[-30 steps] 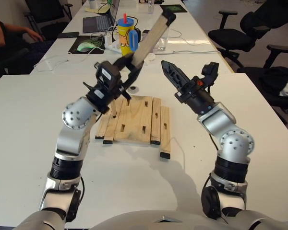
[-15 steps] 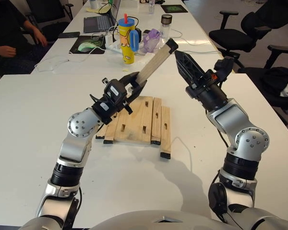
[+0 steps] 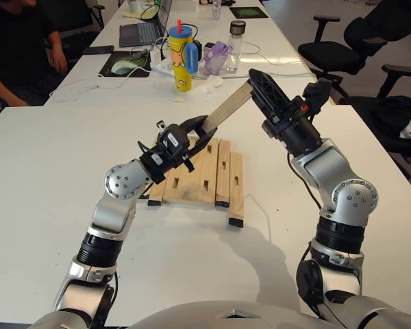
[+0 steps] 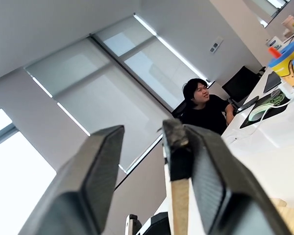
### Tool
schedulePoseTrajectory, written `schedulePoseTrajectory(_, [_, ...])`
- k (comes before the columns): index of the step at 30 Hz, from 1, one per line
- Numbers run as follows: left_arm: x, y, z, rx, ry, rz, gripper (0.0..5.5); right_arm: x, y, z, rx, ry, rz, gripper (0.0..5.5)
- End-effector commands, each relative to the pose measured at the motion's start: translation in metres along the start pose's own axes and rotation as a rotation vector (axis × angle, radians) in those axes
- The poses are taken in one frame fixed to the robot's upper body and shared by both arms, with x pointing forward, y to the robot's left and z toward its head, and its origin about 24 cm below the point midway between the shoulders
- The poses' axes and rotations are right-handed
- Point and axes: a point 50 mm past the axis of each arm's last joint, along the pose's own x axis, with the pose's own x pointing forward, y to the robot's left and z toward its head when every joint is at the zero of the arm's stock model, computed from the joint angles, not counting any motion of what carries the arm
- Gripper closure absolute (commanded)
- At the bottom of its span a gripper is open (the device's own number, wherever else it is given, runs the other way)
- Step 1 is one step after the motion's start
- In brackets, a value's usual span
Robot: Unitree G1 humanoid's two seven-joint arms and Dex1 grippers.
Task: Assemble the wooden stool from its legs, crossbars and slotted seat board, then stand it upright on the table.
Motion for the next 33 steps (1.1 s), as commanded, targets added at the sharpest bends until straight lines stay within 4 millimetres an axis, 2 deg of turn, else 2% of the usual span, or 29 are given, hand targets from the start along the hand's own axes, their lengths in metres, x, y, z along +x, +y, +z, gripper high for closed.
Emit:
schedulePoseTrajectory(1, [-0.001, 0.004, -0.001, 0.013, 0.013, -0.004, 4.16, 0.004, 0.002, 0.004, -0.021, -0.007, -0.005, 4.05])
schedulePoseTrajectory(7, [0.001, 0.001, 0.0, 0.005, 0.005, -0.002, 4.16, 0.005, -0.002, -0.005, -0.016, 0.025, -0.022, 4.98])
schedulePoseTrajectory(18, [0.003, 0.001, -0.002, -0.004, 0.015, 0.0, 4.17, 0.004, -0.006, -0.014, -0.032, 0.07, -0.03, 5.02])
schedulePoseTrajectory(25, [0.004, 0.002, -0.005, -0.004, 0.032, 0.025, 4.17, 0.005, -0.008, -0.013, -0.138, 0.062, -0.044, 5.03])
schedulePoseTrajectory(28, [0.004, 0.004, -0.003, -0.063, 0.005, 0.055, 4.17, 0.003, -0.017, -0.019, -0.165, 0.09, -0.09, 5.03])
schedulePoseTrajectory(33, [-0.002, 0.03, 0.01, -0.242, -0.131, 0.241, 4.17, -0.014, -0.044, -0.02, -0.268, 0.082, -0.283, 5.05])
